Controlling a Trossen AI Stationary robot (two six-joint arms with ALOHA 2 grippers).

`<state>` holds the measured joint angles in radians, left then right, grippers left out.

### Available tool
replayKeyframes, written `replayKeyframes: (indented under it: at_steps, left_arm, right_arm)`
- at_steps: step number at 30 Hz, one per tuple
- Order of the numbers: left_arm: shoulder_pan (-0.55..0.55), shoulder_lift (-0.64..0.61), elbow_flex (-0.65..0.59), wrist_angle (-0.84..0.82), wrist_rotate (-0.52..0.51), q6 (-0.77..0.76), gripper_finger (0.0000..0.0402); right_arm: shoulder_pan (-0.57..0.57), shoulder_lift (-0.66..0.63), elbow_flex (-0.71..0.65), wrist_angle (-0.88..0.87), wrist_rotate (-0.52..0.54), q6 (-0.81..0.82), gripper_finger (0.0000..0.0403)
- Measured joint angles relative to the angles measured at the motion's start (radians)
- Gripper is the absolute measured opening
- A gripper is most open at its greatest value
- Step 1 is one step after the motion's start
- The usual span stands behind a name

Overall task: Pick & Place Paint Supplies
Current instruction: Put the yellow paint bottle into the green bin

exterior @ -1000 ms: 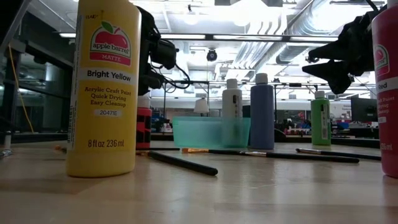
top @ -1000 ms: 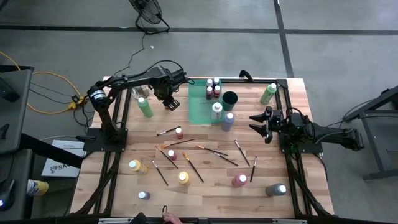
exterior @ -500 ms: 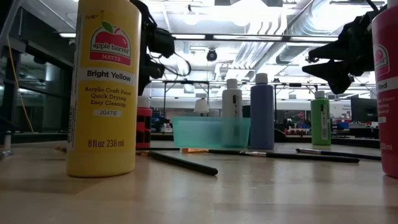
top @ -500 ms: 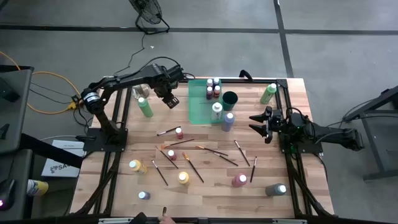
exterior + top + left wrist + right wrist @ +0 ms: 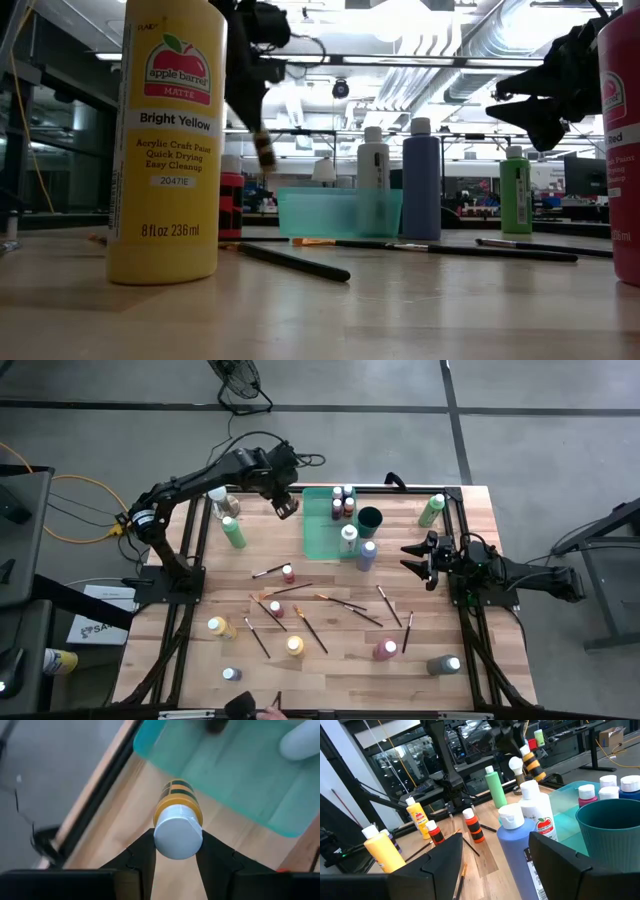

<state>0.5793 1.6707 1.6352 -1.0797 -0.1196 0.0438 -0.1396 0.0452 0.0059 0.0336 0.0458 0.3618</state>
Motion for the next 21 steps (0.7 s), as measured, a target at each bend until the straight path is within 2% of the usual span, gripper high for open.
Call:
replayKeyframes:
  at_steps: [6,21]
  left_arm:
    - [-0.019,0.039,0.037,0.084,0.002,0.063,0.0119]
    - [-0.03,0.359,0.379,-0.018,-0.003,0.162,0.012]
  right_arm:
    - [0.0,0.0,0.0,0.0,0.0,0.0,0.0223]
    - [0.0,0.0,0.0,0.0,0.0,0.0,0.0223]
